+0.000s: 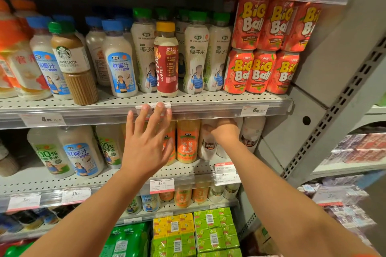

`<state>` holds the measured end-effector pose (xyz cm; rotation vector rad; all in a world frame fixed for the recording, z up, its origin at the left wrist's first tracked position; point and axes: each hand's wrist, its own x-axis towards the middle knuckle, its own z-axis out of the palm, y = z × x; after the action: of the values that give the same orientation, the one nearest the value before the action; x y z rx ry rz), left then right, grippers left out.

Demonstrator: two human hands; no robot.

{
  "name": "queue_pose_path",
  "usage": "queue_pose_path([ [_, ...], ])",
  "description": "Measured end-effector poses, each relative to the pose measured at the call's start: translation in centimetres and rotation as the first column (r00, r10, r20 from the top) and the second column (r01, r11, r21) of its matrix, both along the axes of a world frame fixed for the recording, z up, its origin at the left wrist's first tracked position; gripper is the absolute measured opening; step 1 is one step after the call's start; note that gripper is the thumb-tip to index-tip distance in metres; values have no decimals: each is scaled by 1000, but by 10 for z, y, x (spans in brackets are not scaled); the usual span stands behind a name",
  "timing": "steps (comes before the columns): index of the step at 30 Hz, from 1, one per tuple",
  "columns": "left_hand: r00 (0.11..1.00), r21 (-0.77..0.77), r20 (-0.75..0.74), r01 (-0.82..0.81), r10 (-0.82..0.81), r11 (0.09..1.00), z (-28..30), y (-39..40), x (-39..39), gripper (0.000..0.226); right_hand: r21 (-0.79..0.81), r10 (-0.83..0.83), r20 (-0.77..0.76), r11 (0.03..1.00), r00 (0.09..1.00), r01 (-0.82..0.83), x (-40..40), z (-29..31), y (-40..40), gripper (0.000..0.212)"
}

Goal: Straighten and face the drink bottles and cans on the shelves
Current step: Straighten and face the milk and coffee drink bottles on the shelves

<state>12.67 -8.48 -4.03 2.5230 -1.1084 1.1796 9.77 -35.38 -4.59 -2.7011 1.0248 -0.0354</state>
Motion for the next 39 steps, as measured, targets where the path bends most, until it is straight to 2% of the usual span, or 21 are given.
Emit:
queue_pose_path([
  [2,1000,-4,1,3,-3,1000,-1,1,1,71,-6,7,135,1000,991,-6,-6,-3,3,60],
  [3,1000,-6,4,3,-3,1000,-1,0,1,71,5,-7,262,1000,965,6,-12,-6,3,54],
  [5,1000,-8,4,4,-4,1000,-2,0,2,71,24,-126,536,991,835,135,-26,-15,-2,40],
  [7,1000,-11,8,4,-4,1000,-2,0,2,70,145,-289,678,954,676,262,-38,-14,-13,24],
  [8,1000,-11,10,2,-2,1000,-2,0,2,70,186,-335,670,939,662,288,-40,-11,-19,19],
  [9,1000,-11,8,1,-1,1000,-2,0,2,71,189,-345,634,937,692,295,-40,-6,-26,17],
  [10,1000,-12,6,3,-3,1000,-3,-1,2,71,177,-334,550,942,766,284,-38,-3,-34,18],
  [12,1000,-9,5,0,0,1000,-4,-1,4,72,125,-267,379,963,886,237,-31,5,-44,33],
  [15,1000,-1,3,-5,5,1000,-6,-1,5,74,0,-134,205,991,970,137,-22,11,-56,48],
  [19,1000,2,1,1,-1,1000,-5,1,5,74,-97,1,-16,995,1000,-3,-18,17,-67,51],
  [24,1000,21,-7,-4,4,1000,-4,0,5,75,-103,25,-68,994,997,-32,-16,16,-76,55],
  [27,1000,37,-19,-6,6,999,-4,1,4,76,-119,21,-32,993,999,-25,-19,15,-68,50],
  [29,1000,47,-29,-6,7,999,-2,3,3,76,-64,4,84,998,996,1,-25,17,-60,44],
  [31,999,61,-45,-11,14,998,0,4,2,77,43,-51,219,998,974,42,-39,12,-50,22],
  [33,998,68,-60,-10,14,998,2,5,0,78,119,-93,386,992,918,50,-56,2,-39,33],
  [34,997,71,-70,-9,14,997,4,5,-2,79,111,-75,438,993,896,29,-66,-3,-33,35],
  [39,992,67,-126,5,4,998,14,10,-11,78,-60,166,585,985,794,-161,-105,6,9,12],
])
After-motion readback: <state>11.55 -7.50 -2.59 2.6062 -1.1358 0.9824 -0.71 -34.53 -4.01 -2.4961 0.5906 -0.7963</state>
